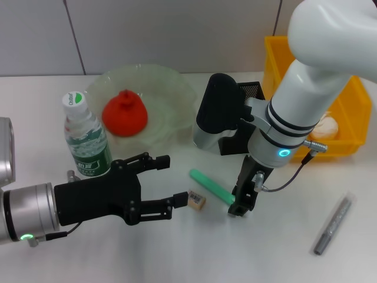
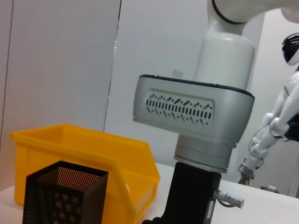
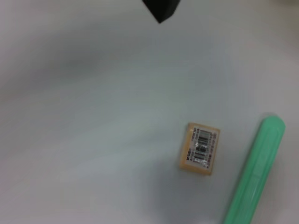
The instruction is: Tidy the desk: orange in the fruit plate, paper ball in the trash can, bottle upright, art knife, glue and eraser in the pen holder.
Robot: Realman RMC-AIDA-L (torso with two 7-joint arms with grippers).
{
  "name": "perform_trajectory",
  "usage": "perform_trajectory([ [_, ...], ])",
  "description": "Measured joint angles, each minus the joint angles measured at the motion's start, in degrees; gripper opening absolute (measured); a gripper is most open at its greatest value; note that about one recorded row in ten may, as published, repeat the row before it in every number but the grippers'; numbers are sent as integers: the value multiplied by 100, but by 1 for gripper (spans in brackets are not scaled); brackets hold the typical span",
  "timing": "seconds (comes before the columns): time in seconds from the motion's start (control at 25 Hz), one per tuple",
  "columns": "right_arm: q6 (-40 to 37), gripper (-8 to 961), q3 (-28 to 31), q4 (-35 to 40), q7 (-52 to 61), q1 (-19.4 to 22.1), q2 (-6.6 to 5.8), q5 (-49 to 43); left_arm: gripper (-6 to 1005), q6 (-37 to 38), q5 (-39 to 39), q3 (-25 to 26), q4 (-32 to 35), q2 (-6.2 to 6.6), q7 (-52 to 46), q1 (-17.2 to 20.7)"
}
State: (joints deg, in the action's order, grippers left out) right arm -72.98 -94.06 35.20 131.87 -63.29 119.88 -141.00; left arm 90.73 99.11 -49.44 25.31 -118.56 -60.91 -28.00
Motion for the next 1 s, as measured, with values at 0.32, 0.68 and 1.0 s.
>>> perform_trajectory([
  [0.32, -16, 399, -24, -14, 108, -1, 0, -29, 875, 3, -55, 4, 0, 14, -3, 1],
  [0.68, -17, 378, -34, -17, 152, 1, -4, -36, 875, -2, -66, 5, 7, 17, -1, 13],
  [1.0, -70, 330, -33, -24, 152, 2, -9, -42, 876, -1, -68, 5, 0, 13, 46, 5],
])
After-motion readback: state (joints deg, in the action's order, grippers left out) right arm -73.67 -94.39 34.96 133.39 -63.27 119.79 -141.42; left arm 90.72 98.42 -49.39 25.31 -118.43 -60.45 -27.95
